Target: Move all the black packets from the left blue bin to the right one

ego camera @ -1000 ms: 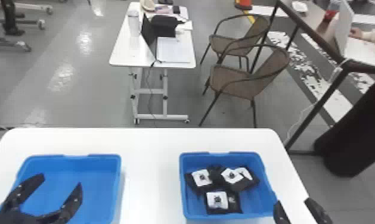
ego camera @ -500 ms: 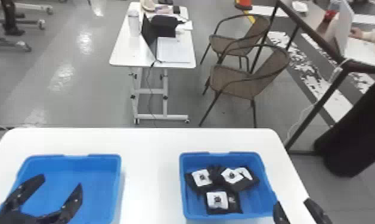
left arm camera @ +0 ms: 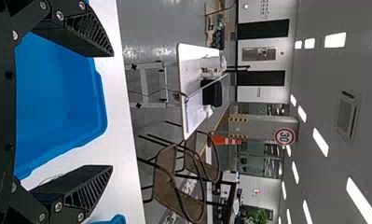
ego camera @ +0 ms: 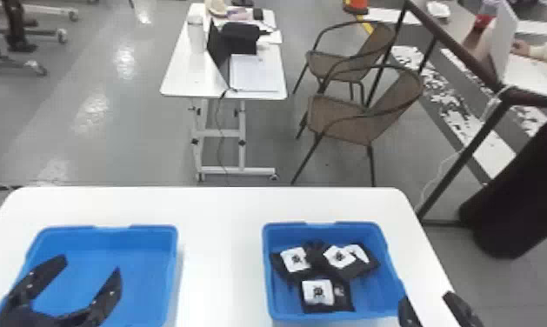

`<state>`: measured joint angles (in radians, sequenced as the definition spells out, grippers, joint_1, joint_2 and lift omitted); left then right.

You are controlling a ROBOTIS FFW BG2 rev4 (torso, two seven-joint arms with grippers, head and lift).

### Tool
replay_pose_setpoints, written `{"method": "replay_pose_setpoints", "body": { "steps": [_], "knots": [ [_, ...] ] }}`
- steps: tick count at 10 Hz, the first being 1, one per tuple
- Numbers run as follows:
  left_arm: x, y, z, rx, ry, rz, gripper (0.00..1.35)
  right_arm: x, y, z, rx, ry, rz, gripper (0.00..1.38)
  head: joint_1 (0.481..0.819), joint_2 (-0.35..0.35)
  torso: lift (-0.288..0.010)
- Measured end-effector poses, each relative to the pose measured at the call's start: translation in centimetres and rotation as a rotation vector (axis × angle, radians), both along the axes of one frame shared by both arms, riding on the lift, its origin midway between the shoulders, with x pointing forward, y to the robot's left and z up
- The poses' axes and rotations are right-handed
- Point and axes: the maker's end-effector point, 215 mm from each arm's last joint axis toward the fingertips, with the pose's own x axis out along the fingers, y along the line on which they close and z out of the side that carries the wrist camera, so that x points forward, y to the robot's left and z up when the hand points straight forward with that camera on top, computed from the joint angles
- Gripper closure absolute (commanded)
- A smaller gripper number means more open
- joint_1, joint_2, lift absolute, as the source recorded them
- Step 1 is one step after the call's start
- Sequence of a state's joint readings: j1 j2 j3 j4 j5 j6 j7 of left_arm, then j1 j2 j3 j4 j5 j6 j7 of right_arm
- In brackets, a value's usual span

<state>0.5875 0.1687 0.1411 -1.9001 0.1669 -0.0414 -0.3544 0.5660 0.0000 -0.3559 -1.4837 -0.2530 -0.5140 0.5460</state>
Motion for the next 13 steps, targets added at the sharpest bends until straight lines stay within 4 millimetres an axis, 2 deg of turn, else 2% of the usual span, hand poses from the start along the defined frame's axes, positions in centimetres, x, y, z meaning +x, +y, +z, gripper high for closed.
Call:
{"method": "replay_pose_setpoints", "body": {
  "steps": [13],
  "knots": [
    [-0.08, 0.04, -0.38, -0.014, 0.013, -0.003, 0.18, -0.18, 0.11, -0.44, 0.003, 0.018, 0.004, 0.25, 0.695, -0.137, 0.000]
  ]
}}
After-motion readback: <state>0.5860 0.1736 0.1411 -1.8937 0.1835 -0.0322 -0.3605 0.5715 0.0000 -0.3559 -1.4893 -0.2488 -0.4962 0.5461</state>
